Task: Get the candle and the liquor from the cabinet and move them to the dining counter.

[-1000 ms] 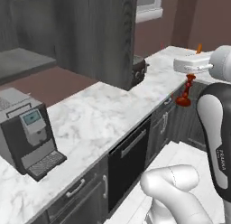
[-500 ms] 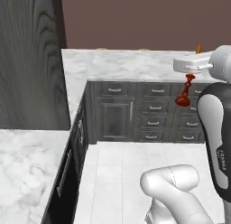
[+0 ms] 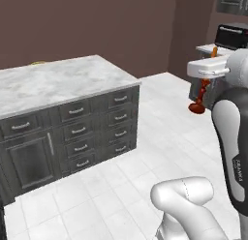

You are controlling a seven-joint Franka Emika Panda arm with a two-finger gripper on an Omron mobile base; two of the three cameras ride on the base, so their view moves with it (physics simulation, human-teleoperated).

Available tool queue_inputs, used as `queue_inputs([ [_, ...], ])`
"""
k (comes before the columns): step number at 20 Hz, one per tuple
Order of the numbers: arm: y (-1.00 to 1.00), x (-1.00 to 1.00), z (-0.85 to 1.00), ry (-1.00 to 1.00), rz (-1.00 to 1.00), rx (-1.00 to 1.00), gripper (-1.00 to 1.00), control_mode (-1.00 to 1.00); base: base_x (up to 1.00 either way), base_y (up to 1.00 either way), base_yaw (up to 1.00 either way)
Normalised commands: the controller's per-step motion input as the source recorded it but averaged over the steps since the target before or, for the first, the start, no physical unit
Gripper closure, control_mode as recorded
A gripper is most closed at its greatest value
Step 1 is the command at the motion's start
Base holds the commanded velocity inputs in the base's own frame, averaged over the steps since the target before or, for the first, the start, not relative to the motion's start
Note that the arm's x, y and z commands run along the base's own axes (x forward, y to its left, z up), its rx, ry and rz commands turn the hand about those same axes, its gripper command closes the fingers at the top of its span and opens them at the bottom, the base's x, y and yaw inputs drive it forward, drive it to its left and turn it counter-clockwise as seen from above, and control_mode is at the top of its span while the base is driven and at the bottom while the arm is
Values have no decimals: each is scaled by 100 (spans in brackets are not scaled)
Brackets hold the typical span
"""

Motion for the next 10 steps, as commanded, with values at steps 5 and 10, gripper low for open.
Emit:
queue_inputs([
  [5,0,0,0,0,0,0,100,100,59,91,-53],
  [10,0,0,0,0,0,0,100,100,97,87,-40],
])
